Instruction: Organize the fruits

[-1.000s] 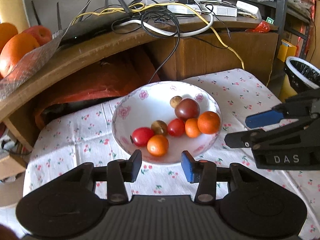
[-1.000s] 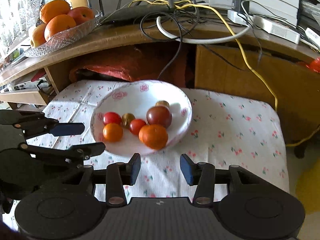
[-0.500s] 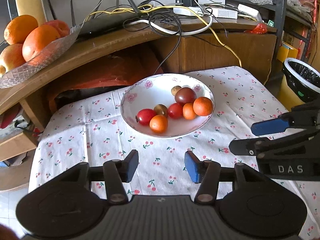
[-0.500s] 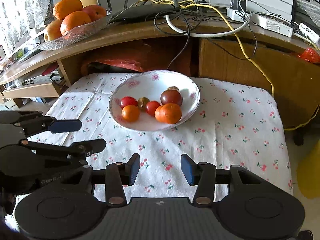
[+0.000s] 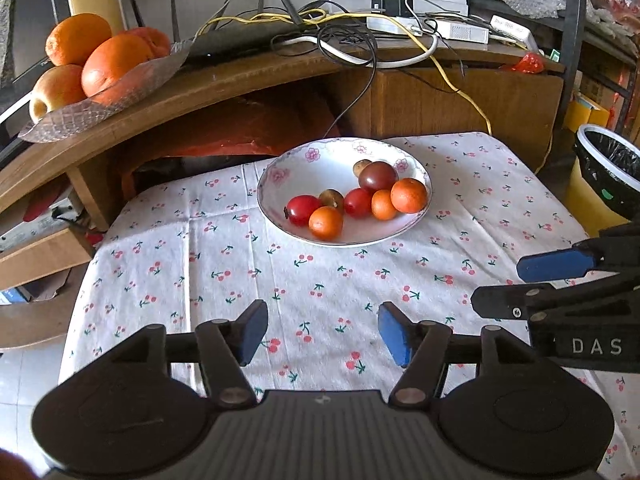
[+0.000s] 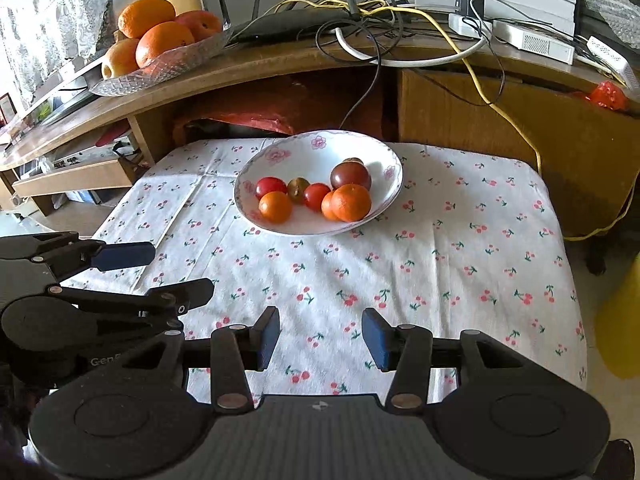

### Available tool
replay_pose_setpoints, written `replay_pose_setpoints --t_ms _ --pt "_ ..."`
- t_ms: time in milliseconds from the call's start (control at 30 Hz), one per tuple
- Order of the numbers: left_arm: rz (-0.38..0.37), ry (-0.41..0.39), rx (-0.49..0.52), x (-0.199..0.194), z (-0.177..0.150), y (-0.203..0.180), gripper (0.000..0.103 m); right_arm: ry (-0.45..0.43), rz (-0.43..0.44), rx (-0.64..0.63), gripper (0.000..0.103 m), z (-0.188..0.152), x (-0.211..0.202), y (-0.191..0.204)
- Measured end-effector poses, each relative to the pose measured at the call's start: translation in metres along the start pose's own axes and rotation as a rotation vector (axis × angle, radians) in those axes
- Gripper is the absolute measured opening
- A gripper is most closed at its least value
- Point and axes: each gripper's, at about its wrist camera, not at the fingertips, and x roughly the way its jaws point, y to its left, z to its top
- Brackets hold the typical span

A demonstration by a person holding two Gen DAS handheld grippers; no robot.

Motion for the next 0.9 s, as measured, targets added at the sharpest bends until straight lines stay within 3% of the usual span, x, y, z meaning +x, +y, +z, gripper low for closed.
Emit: replay_pose_setpoints --t_ms 333,900 --pt "0.011 -0.008 -0.013 -0.009 -0.007 -0.007 0.072 -0.006 0.000 0.015 0.043 -0.009 -0.010 -0.003" --pt "0.025 -0.026 -0.039 -0.021 -0.015 -0.011 0.085 -0.017 -0.006 0.026 0.047 -0.019 -0.020 0.000"
